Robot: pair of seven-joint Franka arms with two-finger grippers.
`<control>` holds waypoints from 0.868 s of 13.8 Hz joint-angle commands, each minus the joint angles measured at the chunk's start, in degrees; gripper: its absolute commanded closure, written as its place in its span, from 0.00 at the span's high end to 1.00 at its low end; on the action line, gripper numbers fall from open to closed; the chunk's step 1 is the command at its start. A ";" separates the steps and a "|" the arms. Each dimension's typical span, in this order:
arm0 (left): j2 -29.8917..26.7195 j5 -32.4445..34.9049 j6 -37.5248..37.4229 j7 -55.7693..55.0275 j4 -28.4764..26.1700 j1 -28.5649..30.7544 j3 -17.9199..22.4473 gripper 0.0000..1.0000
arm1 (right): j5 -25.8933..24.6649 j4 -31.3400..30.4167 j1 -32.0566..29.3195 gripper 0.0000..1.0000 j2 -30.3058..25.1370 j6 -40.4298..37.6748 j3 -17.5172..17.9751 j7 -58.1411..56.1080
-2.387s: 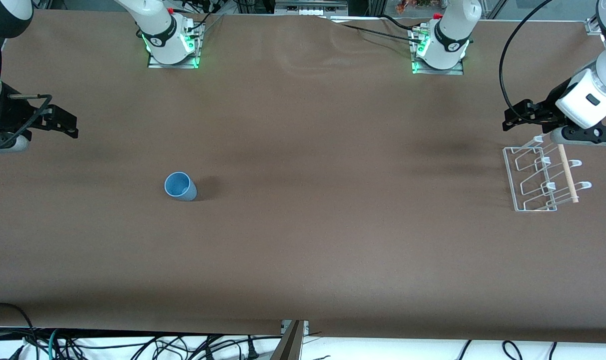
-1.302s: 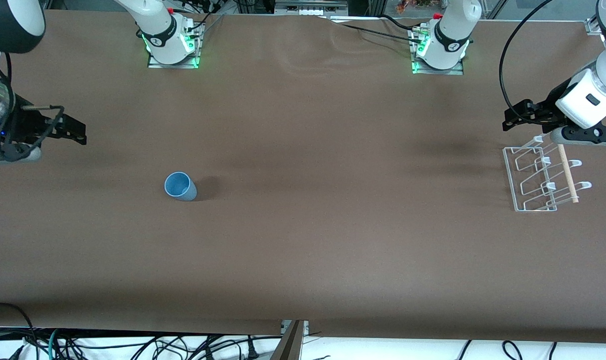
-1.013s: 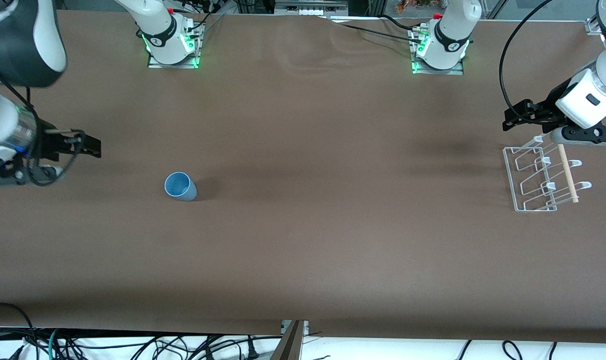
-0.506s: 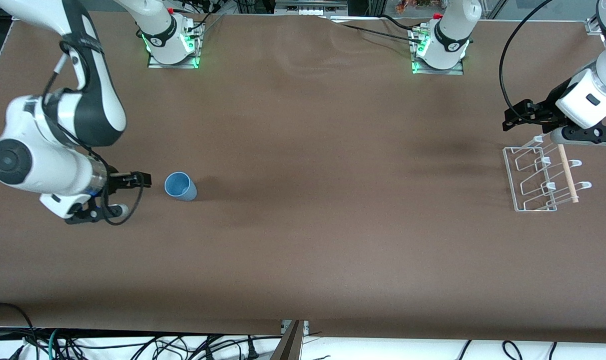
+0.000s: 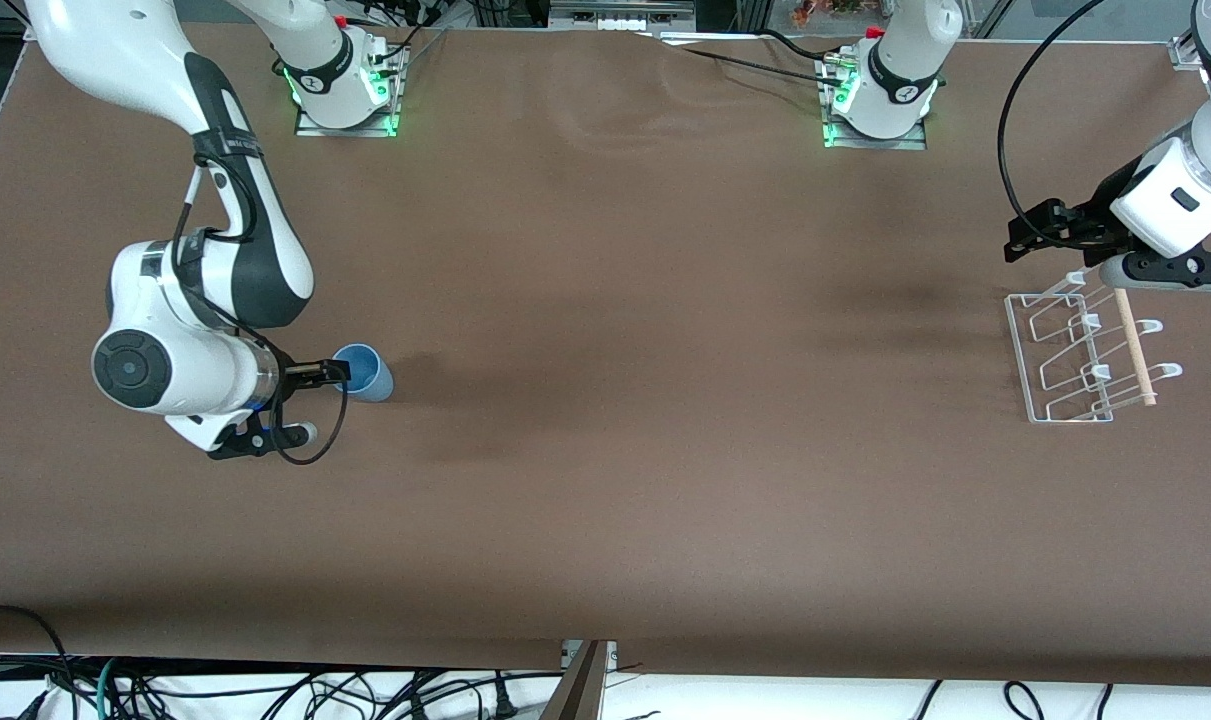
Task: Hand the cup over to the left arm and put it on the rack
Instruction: 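Close the right gripper on the blue cup's rim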
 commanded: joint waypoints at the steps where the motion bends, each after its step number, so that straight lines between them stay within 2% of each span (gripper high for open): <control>1: 0.65 0.51 -1.13 0.02 1.51 -0.08 0.00 1.00 | 0.56 -4.72 0.07 1.00 -1.36 3.85 -0.11 0.63; 10: 0.65 0.51 -1.04 0.02 1.51 -0.08 0.00 1.00 | 0.82 -9.83 -0.02 0.99 -1.80 7.63 -0.11 0.63; 11: 0.65 0.51 -1.13 0.02 1.51 -0.08 0.00 1.00 | 0.82 -9.83 -0.02 0.93 -1.72 7.64 -0.11 0.63; 12: 0.65 0.51 -1.04 0.02 1.51 -0.08 0.00 1.00 | 0.82 -9.74 -0.02 0.77 -1.71 7.64 -0.11 0.63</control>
